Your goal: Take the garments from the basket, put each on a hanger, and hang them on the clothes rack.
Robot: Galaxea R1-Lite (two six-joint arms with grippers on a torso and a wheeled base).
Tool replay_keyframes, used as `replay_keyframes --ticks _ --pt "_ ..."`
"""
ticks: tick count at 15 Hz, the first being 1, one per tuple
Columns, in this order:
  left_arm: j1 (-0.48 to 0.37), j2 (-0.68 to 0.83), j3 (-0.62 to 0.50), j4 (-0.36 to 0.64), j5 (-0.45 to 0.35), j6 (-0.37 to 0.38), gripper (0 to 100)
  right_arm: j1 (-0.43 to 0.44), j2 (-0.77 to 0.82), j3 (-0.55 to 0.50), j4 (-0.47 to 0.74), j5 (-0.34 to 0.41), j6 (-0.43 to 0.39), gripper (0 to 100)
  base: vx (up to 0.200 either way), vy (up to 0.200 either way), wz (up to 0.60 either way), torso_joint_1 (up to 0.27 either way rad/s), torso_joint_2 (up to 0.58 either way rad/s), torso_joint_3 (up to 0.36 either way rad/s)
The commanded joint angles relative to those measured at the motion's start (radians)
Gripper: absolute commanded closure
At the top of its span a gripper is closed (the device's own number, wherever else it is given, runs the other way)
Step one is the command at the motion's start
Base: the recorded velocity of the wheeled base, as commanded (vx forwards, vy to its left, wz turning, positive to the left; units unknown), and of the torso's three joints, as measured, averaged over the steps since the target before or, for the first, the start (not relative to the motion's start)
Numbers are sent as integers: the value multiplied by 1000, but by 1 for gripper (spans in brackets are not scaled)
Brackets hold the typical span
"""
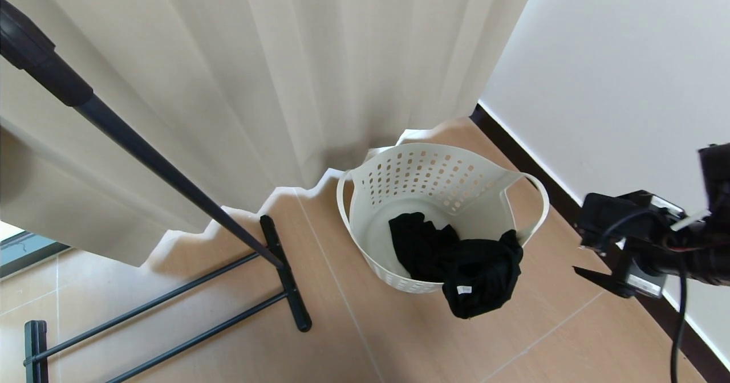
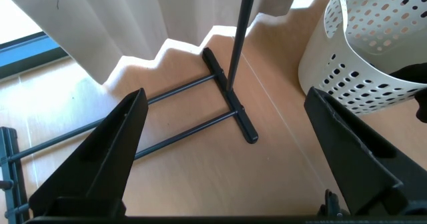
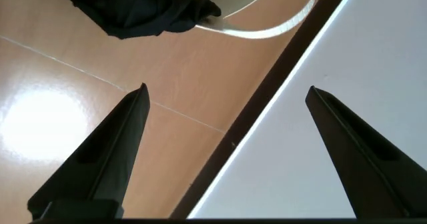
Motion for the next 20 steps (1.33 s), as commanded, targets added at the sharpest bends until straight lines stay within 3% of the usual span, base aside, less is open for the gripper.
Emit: replay_keyframes --ticks 1,4,7,16,20 --pt "0 1 0 0 0 0 0 69 241 -144 0 -69 -20 0 0 0 0 0 0 0" --pt "0 1 0 0 2 0 0 89 358 -244 3 -141 -22 0 0 0 0 0 0 0" --pt "0 1 0 0 0 0 0 106 424 -268 3 -177 -22 0 0 0 0 0 0 0" --pt "0 1 0 0 0 -1 0 100 571 -339 -11 -204 -17 0 0 0 0 0 0 0" --pt "0 1 0 0 0 -1 0 112 565 -353 -11 -191 -6 0 0 0 0 0 0 0"
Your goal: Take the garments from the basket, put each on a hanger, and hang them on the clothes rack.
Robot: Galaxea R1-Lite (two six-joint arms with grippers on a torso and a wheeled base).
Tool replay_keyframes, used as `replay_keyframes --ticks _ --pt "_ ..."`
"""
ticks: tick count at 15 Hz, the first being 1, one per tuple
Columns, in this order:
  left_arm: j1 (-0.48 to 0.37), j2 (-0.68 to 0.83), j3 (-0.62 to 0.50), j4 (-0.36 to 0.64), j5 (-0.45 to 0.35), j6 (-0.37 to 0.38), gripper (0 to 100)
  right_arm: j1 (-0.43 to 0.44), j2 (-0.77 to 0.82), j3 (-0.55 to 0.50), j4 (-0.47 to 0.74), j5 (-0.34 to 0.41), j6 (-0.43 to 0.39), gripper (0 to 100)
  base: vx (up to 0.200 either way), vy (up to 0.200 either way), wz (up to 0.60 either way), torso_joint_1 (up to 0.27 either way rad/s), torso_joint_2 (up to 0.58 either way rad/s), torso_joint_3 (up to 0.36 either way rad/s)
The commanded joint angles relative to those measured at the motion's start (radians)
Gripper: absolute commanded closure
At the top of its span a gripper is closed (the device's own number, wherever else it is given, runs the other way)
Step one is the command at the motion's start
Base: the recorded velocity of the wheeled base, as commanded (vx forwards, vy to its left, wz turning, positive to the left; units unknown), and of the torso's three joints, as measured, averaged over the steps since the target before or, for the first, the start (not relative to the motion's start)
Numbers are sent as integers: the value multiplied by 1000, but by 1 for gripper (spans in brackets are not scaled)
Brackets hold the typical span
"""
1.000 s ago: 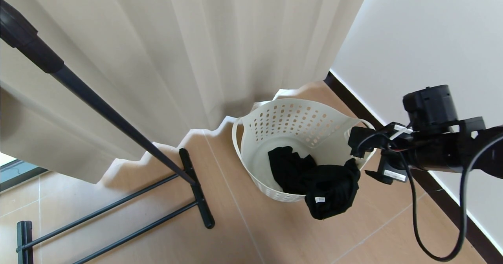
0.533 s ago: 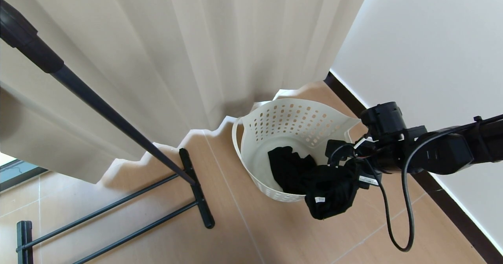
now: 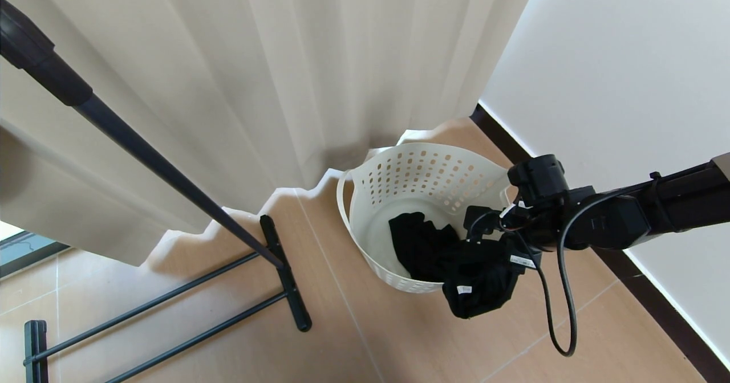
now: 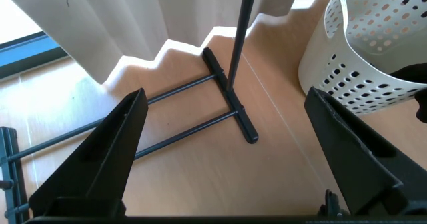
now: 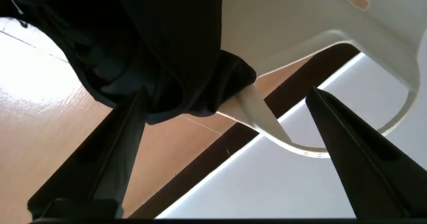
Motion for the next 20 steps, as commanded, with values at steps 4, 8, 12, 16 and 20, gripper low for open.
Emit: replay_keyframes --ticks 4,8,12,16,20 --pt "0 0 0 0 2 0 0 35 42 -6 -3 26 19 0 0 0 0 0 0 0" --pt "0 1 0 0 0 -1 0 -3 70 -42 -2 -11 16 0 0 0 0 0 0 0" --pt "-1 1 0 0 2 0 0 -14 62 -52 1 -24 13 0 0 0 0 0 0 0" --pt "-1 1 0 0 0 -1 0 -20 70 -80 3 -57 11 0 0 0 0 0 0 0" --pt "0 1 0 0 0 0 0 -21 85 -88 0 -93 11 0 0 0 0 0 0 0"
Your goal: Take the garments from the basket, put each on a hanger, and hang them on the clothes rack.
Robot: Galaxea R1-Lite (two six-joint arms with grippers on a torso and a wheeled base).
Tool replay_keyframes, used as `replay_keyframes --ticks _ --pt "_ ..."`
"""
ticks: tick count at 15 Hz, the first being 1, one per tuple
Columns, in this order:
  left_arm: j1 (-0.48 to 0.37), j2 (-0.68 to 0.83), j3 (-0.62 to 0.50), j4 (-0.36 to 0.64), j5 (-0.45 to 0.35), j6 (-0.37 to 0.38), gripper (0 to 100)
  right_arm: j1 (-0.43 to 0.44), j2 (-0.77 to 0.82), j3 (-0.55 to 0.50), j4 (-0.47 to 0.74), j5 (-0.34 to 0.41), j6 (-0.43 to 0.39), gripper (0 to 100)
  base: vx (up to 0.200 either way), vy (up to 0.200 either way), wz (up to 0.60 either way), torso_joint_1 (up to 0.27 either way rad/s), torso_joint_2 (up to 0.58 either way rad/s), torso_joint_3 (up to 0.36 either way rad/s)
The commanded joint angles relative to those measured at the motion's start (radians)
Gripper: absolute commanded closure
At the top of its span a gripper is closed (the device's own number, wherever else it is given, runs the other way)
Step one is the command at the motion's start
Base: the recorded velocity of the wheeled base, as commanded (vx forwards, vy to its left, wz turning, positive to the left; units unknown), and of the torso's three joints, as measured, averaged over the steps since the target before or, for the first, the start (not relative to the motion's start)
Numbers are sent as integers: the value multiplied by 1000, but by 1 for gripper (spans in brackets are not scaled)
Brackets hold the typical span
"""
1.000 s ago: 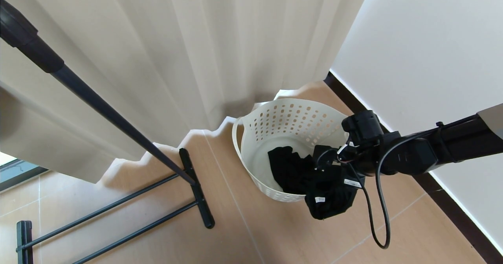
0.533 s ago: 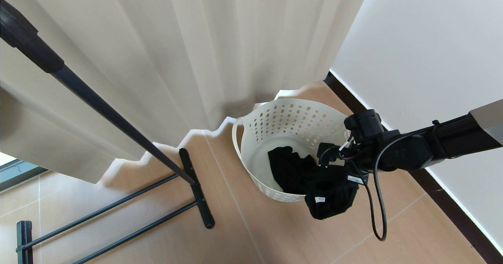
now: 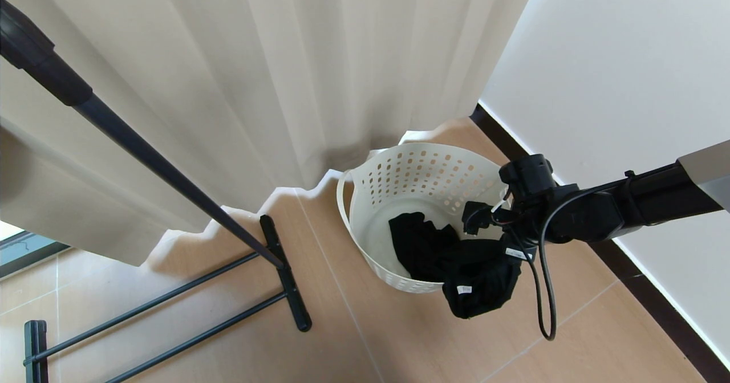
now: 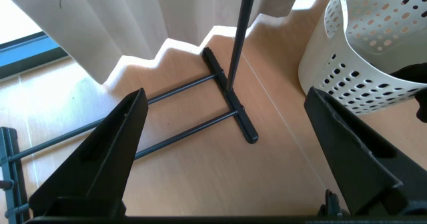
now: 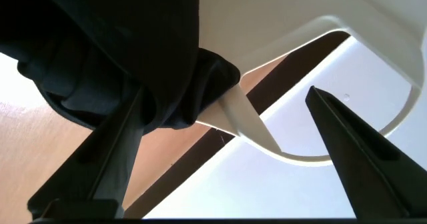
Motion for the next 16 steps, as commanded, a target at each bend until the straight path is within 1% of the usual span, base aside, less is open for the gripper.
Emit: replay_keyframes --ticks 1,16 --pt "1 1 0 0 0 0 0 0 5 -2 -2 -1 0 0 0 0 0 0 0 0" --pt "1 0 0 0 0 0 0 2 52 -14 -3 -4 0 0 0 0 0 0 0 0"
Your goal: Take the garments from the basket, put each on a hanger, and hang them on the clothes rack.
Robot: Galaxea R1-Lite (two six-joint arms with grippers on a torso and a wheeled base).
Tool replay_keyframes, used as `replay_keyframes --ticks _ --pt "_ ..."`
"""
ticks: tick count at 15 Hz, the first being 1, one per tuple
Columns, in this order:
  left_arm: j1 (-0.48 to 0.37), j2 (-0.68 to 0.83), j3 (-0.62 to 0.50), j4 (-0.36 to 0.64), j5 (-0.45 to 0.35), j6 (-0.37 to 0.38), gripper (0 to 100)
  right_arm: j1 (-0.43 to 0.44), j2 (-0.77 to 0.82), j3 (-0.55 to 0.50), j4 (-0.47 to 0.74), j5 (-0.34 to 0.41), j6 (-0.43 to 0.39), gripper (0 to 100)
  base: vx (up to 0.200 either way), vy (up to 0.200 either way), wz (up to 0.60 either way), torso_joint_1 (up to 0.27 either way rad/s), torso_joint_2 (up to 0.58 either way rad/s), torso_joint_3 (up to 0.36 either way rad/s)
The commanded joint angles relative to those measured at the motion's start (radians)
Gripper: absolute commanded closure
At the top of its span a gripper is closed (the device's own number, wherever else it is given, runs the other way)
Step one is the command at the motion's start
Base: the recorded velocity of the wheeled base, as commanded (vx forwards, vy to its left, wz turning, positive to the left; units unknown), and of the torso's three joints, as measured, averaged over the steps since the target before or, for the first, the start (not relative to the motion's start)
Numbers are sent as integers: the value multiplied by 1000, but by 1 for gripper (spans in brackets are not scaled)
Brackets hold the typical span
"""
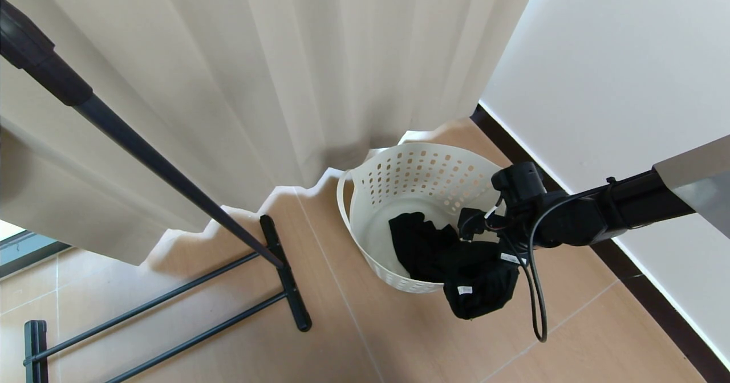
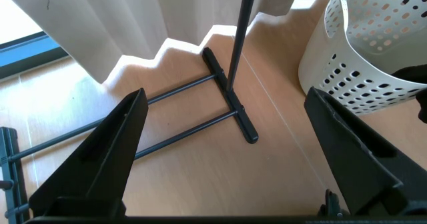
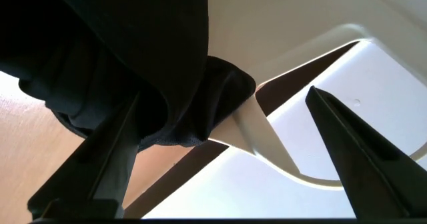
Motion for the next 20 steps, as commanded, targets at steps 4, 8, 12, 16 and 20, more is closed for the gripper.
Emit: replay_keyframes --ticks 4,8,12,16,20 --pt "0 0 0 0 0 0 0 -1 -8 5 8 -3 1 100 0 0 0 0 0 0" --pt "0 1 0 0 0 0 0 0 -34 16 11 -2 3 100 0 0 0 0 0 0" --pt "0 1 0 0 2 -2 0 11 -165 68 8 11 53 100 0 0 0 0 0 0" --pt "0 1 0 0 2 -2 0 102 -373 195 6 12 291 100 0 0 0 0 0 0" --pt "0 1 0 0 0 0 0 243 -646 338 0 12 547 100 0 0 0 0 0 0"
